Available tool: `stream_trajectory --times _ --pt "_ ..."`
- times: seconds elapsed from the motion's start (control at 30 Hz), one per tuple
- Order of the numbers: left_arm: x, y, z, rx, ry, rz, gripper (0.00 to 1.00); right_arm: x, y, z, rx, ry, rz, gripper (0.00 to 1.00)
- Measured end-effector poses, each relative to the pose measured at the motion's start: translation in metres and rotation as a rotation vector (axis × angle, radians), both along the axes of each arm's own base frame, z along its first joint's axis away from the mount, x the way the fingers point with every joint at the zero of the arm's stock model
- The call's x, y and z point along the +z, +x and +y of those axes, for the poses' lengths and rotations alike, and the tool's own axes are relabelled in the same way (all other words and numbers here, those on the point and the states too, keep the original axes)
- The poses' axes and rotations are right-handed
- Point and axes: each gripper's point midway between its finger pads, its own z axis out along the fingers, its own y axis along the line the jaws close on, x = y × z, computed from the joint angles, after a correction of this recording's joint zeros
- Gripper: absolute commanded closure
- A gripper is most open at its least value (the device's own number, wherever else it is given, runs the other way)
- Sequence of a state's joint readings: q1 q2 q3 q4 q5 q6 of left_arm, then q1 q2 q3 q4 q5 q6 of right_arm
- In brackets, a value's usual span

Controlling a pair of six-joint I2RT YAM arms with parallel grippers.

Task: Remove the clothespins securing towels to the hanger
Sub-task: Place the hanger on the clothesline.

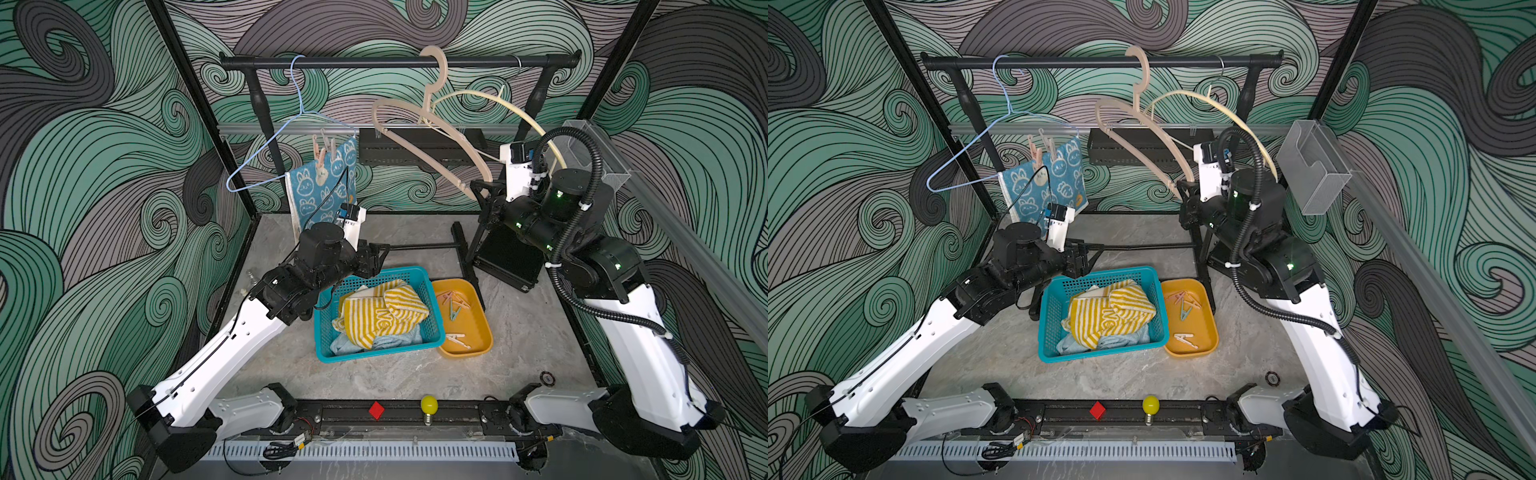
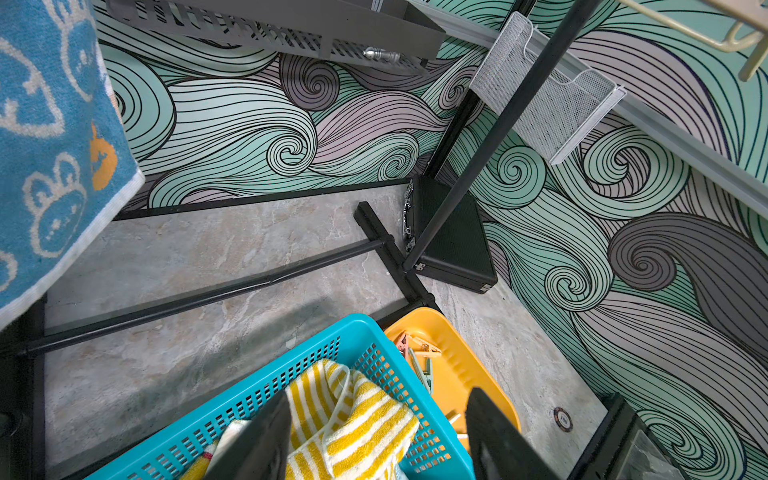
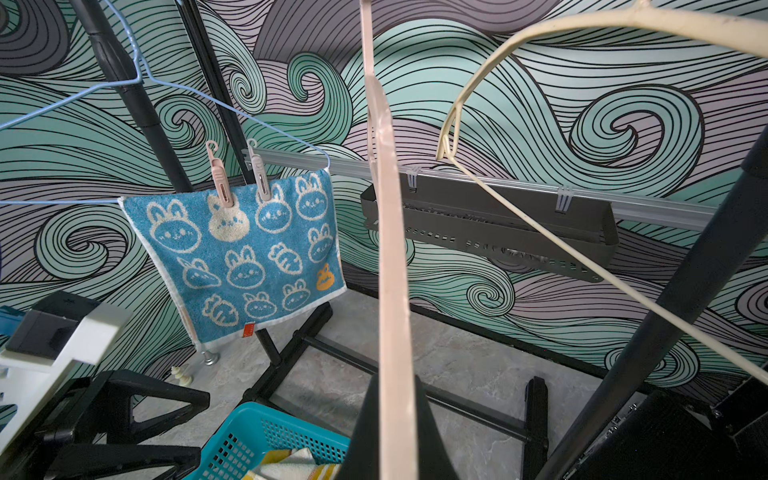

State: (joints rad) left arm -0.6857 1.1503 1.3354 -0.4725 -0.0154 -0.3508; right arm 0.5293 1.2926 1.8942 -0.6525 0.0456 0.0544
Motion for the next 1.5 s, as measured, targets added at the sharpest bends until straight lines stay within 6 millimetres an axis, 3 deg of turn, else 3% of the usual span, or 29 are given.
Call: stream_trajectory --times 0.53,0.57,0.7,0.83,1.03,1.3,1.5 --pt "0.000 -0.004 0.003 0.002 -0.002 -0.002 0.35 -0.008 -0.004 -0.003 -0.014 0.018 -0.016 1.00" --pt "0.000 -0.004 0.003 0.002 -0.002 -0.002 0.35 -0.008 -0.004 -0.004 -0.017 0.019 -0.017 0.98" --pt "0.000 -0.004 0.003 0.002 -0.001 -0.002 0.35 -0.011 -0.007 -0.007 -0.022 0.023 -0.017 0.74" --pt "0.000 -0.003 0.004 0.007 0.000 -0.003 0.35 -0.019 -0.009 -0.008 -0.022 0.021 -0.001 0.68" --pt "0.004 -0.003 0.009 0.029 0.001 -0.015 0.35 -0.031 -0.013 -0.010 -0.024 0.017 0.022 0.48" --pt "0.011 -0.007 0.031 0.108 0.029 -0.031 0.34 -0.061 -0.025 -0.017 -0.026 0.004 0.068 0.43" --pt "0.035 -0.014 0.048 0.151 0.052 -0.045 0.34 -0.090 -0.032 -0.021 -0.029 0.012 0.123 0.42"
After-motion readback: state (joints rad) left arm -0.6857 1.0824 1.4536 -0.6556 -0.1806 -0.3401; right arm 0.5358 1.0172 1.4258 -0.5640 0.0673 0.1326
